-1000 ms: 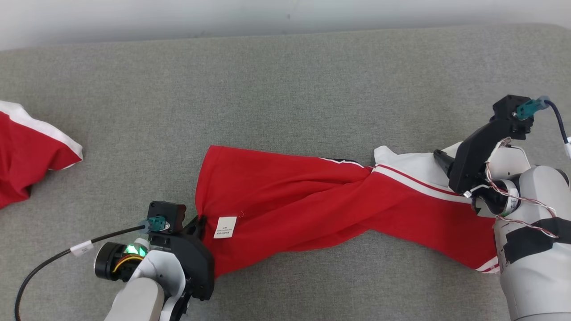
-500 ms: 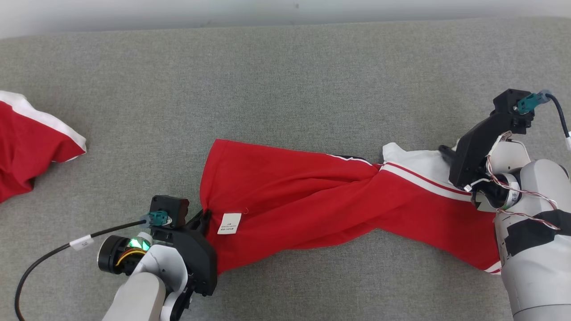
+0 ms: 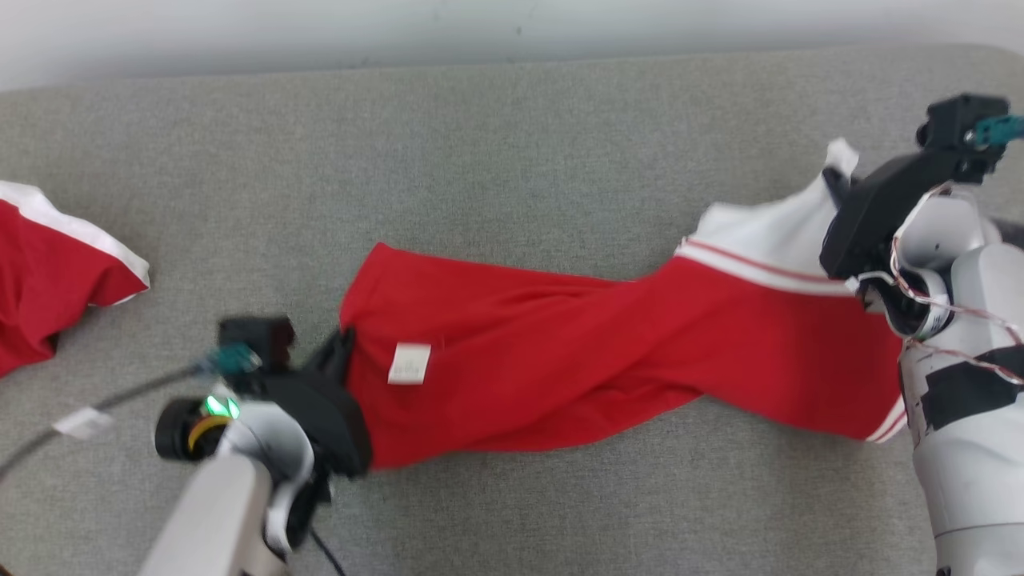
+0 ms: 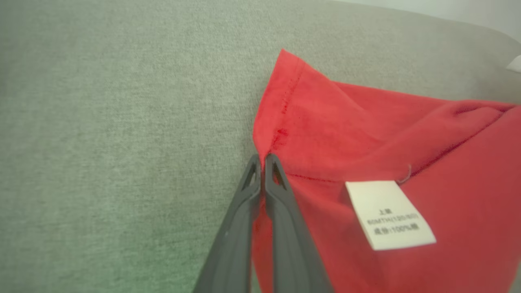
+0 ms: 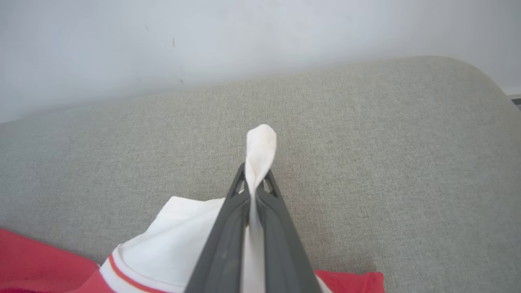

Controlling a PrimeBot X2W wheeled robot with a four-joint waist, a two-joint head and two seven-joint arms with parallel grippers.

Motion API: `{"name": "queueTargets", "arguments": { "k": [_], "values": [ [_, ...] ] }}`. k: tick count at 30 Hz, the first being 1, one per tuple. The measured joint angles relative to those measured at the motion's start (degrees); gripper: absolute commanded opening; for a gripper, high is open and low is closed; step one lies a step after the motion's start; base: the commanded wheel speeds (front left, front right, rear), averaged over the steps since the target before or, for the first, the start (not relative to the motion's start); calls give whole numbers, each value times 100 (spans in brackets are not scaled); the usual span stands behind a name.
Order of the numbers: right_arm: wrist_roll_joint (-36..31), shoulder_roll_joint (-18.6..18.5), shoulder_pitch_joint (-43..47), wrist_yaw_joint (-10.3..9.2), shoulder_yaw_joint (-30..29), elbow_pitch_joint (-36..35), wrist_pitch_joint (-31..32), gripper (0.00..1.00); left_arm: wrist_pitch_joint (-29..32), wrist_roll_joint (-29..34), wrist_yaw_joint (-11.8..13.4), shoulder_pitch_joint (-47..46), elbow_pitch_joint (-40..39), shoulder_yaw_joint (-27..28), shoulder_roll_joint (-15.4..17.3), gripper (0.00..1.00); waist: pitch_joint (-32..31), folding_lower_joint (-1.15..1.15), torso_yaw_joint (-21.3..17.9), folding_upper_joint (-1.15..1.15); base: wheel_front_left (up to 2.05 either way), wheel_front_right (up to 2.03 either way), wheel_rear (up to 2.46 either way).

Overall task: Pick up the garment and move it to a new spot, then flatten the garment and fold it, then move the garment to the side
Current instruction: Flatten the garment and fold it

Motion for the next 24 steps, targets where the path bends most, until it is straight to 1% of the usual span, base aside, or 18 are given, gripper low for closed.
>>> {"name": "queueTargets", "arguments": {
  "k": [4, 6, 9, 12, 14, 18, 20, 24],
  "values": [
    [240, -93, -125, 0, 257, -208, -341, 0, 77, -569, -137, -396, -137, 376, -57, 0, -118, 0, -40, 0, 0, 0, 0],
    [402, -162, -195, 0, 412, -330, -466, 0, 199, -960, -183, -606, -196, 601, -102, 0, -171, 0, -70, 0, 0, 0, 0],
    [702, -249, -311, 0, 731, -559, -565, 0, 439, -1510, -203, -969, -260, 926, -169, 0, -210, -1, -150, 0, 0, 0, 0],
    [861, -465, -543, 0, 1076, -740, -659, 0, 720, -1819, -143, -1378, -301, 1155, -111, 0, -175, -1, -239, 0, 0, 0, 0],
    [893, -517, -658, 0, 1145, -788, -737, 0, 793, -1893, -123, -1519, -311, 1223, -103, 0, -143, -1, -262, 0, 0, 0, 0],
    [943, -713, -1158, 0, 1417, -866, -1039, 0, 965, -2039, 29, -2175, -352, 1368, 2, 0, 67, -1, -342, 0, 0, 0, 0],
    [1004, -748, -1438, 0, 1550, -877, -1233, 0, 934, -1998, 118, -2519, -372, 1410, 55, 0, 210, -1, -378, 0, 0, 0, 0],
    [1042, -801, -2061, 0, 1681, -770, -1656, 0, 739, -1693, 271, -3206, -378, 1369, 187, 0, 549, 0, -446, 0, 0, 0, 0]
  ]
}}
